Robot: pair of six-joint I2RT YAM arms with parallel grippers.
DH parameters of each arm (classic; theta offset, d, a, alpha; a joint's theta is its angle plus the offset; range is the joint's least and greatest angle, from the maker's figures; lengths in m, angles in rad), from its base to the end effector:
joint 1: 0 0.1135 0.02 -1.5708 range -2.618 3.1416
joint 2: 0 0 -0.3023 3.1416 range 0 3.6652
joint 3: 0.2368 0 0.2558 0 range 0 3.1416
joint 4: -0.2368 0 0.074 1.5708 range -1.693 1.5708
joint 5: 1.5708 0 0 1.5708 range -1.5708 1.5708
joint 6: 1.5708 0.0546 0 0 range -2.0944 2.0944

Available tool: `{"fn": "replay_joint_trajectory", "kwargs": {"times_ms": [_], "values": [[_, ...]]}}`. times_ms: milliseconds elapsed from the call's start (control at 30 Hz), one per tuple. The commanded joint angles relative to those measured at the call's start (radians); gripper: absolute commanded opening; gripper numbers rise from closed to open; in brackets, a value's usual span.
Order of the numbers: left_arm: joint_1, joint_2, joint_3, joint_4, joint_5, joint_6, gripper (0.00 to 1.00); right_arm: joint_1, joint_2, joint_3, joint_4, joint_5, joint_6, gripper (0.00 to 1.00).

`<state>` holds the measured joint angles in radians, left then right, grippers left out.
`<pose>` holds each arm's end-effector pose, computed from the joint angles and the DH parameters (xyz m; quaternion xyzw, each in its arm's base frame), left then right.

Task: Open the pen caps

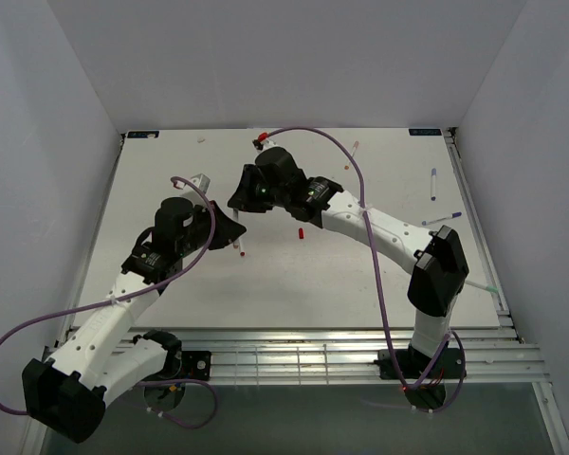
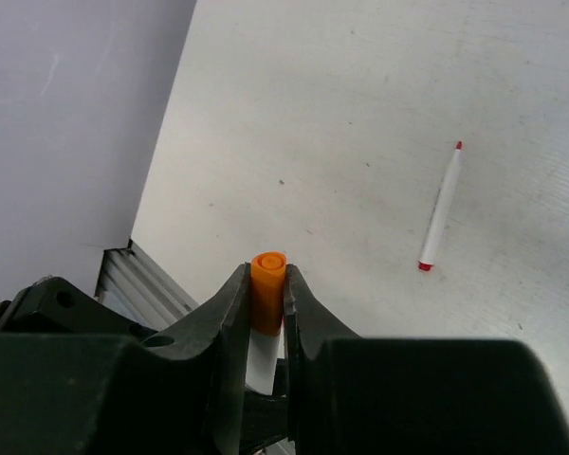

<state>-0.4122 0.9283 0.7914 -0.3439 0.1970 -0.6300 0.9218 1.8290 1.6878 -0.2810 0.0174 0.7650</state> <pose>0.1849 -0.0925 0.3220 -0.0418 0.8515 -0.3298 0.4056 0.2843 0.3732 0.3775 -0.0610 0.8373 0.4009 0.3667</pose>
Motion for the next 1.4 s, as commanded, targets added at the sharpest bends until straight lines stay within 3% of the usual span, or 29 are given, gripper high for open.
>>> {"fn": "replay_joint_trajectory", "kwargs": {"times_ms": [0, 100, 233, 367, 600, 667, 833, 1033, 1167, 1367], "values": [[-0.007, 0.009, 0.006, -0.032, 0.002, 0.038, 0.00, -0.017, -0.007, 0.001, -0.098, 0.155, -0.142, 0.08], [-0.007, -0.018, -0.043, 0.064, 0.154, 0.065, 0.00, -0.043, -0.043, -0.075, 0.003, -0.003, -0.182, 0.08], [-0.007, -0.095, -0.109, 0.172, 0.284, 0.078, 0.00, -0.147, -0.129, -0.331, 0.352, -0.342, -0.100, 0.08], [-0.007, -0.143, -0.135, 0.190, 0.358, 0.116, 0.00, -0.219, -0.175, -0.445, 0.512, -0.497, -0.023, 0.08], [-0.007, -0.157, -0.175, 0.218, 0.383, 0.090, 0.00, -0.290, -0.154, -0.603, 0.900, -0.726, 0.275, 0.08], [-0.007, -0.146, -0.163, 0.157, 0.279, 0.073, 0.00, -0.291, -0.165, -0.611, 0.870, -0.699, 0.261, 0.08], [-0.007, -0.066, -0.101, -0.050, -0.081, 0.000, 0.00, -0.319, -0.209, -0.597, 0.507, -0.547, 0.076, 0.08], [-0.005, 0.017, -0.127, -0.020, -0.110, -0.071, 0.00, -0.374, -0.266, -0.632, 0.286, -0.446, -0.105, 0.08], [-0.002, 0.082, -0.113, 0.012, -0.220, -0.094, 0.00, -0.385, -0.263, -0.634, 0.172, -0.392, -0.193, 0.08], [0.016, 0.225, -0.113, 0.112, -0.200, -0.140, 0.00, -0.396, -0.266, -0.675, 0.129, -0.294, -0.260, 0.08]]}}
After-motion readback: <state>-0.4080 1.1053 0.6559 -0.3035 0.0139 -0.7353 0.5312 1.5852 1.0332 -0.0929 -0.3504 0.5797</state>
